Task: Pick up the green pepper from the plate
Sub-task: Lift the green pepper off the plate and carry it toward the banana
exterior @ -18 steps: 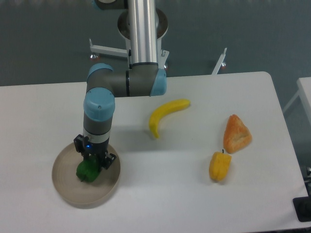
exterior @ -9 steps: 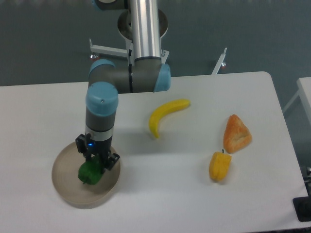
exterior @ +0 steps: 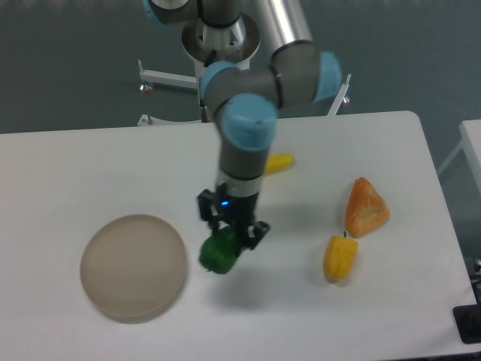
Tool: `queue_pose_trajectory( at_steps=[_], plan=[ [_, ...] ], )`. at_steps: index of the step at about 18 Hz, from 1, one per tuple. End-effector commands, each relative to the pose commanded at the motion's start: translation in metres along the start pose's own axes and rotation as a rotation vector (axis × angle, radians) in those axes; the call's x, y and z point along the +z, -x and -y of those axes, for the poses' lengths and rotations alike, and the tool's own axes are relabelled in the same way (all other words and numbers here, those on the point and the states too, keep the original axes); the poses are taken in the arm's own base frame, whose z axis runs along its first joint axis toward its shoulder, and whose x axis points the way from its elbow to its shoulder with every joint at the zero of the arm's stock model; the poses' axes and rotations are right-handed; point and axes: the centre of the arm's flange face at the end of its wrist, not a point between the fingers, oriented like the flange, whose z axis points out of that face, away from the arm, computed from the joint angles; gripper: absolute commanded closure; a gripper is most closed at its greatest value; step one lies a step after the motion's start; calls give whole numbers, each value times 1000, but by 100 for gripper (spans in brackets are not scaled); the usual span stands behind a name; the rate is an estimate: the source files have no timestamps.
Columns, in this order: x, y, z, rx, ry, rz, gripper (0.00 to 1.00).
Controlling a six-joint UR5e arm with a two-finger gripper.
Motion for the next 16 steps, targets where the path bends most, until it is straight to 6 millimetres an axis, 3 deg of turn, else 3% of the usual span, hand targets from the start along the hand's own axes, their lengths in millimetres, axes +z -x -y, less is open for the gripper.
queue_pose_trajectory(
  at_steps=[16],
  plan=[
    [-3, 10, -1, 14, -7, 21, 63]
  ],
)
